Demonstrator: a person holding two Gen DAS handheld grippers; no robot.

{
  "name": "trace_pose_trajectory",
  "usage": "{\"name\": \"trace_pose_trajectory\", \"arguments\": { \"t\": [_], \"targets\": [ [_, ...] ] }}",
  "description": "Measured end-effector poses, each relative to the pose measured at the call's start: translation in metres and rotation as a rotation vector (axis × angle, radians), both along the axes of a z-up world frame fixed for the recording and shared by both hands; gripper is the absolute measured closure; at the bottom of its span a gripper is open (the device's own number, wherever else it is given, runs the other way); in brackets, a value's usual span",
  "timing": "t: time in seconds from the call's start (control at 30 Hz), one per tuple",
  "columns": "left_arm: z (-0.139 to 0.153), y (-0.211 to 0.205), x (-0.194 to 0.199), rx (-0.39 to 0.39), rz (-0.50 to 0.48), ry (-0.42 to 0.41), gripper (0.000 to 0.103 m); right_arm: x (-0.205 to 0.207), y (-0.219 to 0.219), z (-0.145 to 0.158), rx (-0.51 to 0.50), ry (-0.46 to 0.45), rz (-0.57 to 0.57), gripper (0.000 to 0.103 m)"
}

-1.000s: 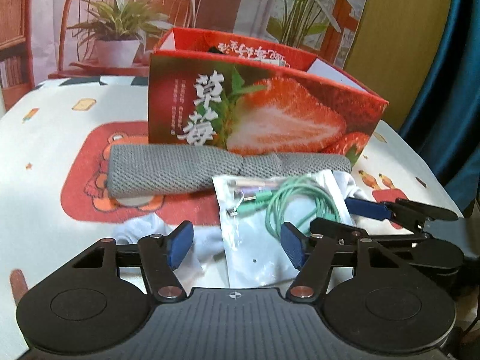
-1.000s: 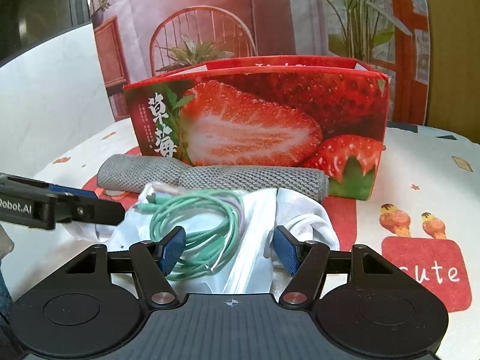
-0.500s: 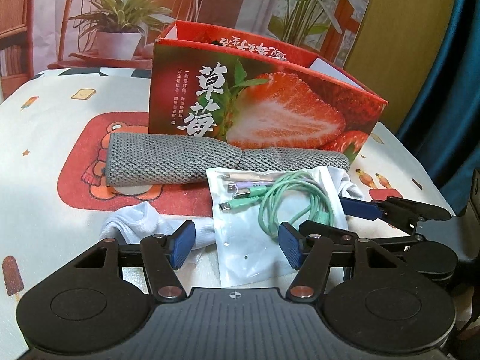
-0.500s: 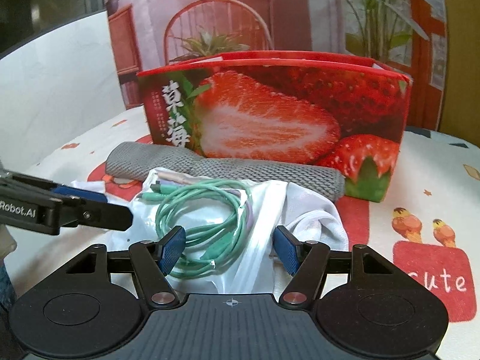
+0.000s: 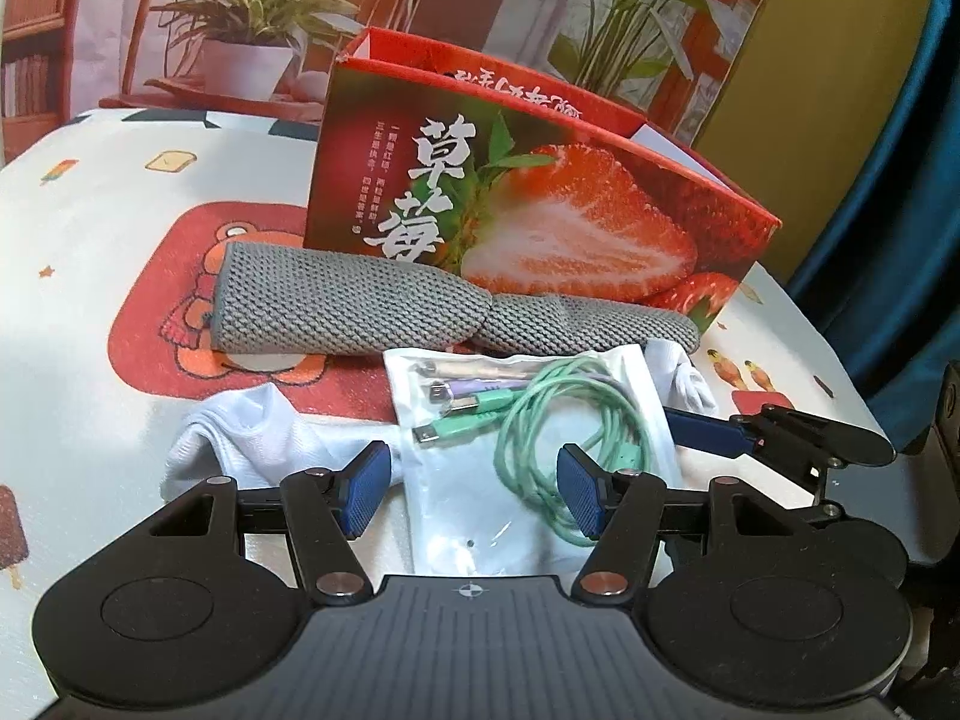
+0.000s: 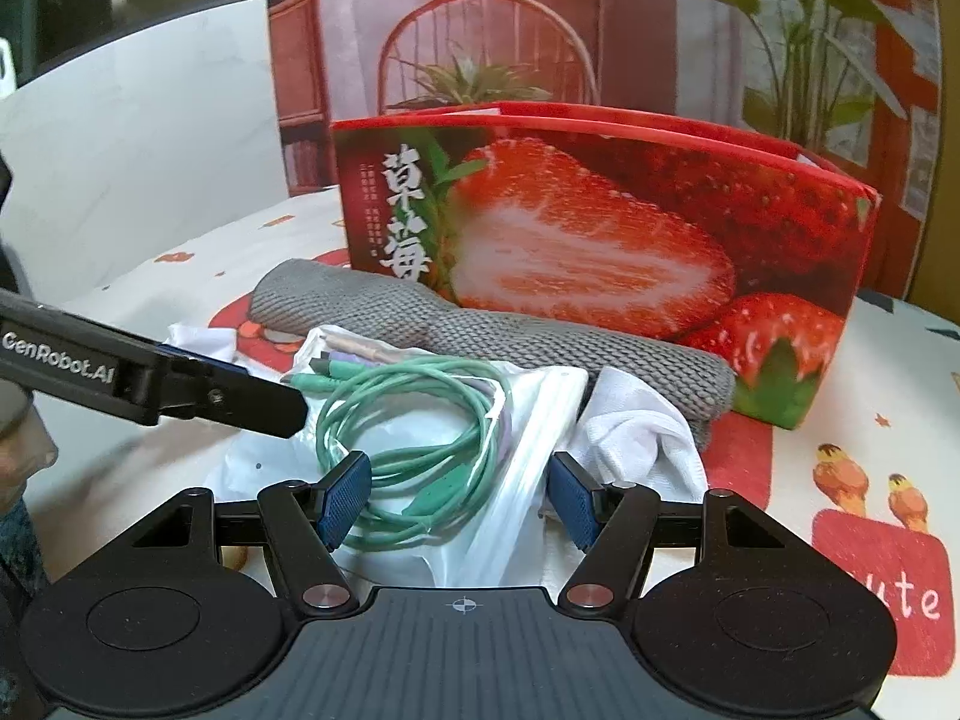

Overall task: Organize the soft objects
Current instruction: 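Move the left tool back to the pile toward the white cable bag, then close the left tool on the white bag of green cables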

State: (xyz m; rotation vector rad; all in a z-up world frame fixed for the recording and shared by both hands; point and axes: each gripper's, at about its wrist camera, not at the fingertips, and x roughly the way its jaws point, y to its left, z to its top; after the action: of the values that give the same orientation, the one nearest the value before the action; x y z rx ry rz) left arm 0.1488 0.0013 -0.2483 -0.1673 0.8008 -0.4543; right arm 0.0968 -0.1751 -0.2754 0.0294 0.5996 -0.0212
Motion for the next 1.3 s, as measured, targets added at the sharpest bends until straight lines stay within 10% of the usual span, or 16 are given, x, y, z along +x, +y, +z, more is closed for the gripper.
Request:
{"name": "trace_pose_trajectory", "arguments": {
  "t": [0.37,0.53,1.3],
  "targets": [
    [-0.01,-0.005,0.001,-0.018,-0.022,0.045,0.042,-0.001,0.004,0.001,-0.01,0.003,0.043,0.042],
    [-0.011,-0.003,0.003,-0.016,-0.008,0.043,0.062,-0.001,-0.004,0.001,0.044,0.005,0.033,0.043],
    [0.005,-0.006,-0.009,-0.057,-0.041,-0.02,0.069,-0.017,-0.015,0.02,0.145,-0.058,-0.019,0.062]
  ]
}}
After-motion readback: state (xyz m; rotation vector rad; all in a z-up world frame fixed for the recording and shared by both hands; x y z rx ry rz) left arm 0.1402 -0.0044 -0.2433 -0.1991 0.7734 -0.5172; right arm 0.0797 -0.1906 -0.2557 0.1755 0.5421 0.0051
